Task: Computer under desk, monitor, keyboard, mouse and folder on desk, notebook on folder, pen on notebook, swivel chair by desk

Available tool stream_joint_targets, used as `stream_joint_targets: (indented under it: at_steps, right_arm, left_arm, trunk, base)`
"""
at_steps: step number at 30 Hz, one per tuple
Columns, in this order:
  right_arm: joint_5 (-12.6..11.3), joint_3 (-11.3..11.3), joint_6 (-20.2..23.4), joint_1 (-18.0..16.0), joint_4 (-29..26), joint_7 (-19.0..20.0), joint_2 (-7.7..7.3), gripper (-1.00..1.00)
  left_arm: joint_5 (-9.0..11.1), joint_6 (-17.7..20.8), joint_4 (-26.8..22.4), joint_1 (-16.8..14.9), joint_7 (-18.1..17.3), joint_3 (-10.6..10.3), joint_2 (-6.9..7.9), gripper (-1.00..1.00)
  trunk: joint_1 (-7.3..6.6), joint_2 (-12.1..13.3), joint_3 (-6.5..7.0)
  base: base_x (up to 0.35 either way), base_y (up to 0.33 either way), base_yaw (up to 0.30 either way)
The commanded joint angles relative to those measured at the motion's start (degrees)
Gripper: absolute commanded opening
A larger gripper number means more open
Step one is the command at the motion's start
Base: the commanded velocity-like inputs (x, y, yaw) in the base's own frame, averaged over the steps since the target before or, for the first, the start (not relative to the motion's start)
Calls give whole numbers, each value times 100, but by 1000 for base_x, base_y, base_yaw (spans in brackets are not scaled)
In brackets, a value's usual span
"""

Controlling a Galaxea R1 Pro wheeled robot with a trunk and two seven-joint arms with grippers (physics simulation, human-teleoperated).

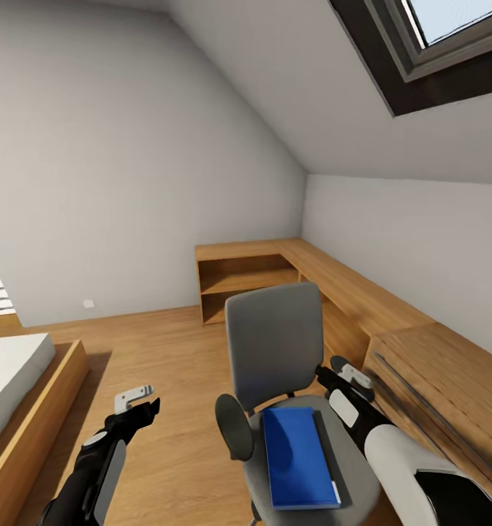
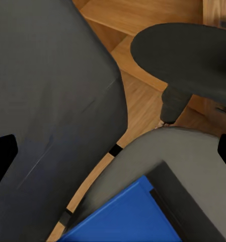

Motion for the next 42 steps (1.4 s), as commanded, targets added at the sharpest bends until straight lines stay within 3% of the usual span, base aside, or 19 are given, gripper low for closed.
stream_joint_targets:
  at_steps: [1, 19, 42]
  right_arm:
    - [-24, -33, -20, -4, -1, 3, 10, 100]
    - [-28, -48, -19, -4, 7, 14, 18, 100]
    - [17, -33, 61, -4, 16, 26, 2, 100]
  left_arm:
    - [56, 33, -24, -3, 29, 5, -3, 100]
    - [52, 39, -109, -3, 36, 8, 1, 100]
    - [58, 56, -597, 3, 36, 8, 0, 100]
  trunk:
    - [23, -46, -25]
    - [418, -768, -348]
    - [923, -1690, -761]
  base:
    - [4, 0, 0]
    - [1, 0, 0]
    - [0, 0, 0]
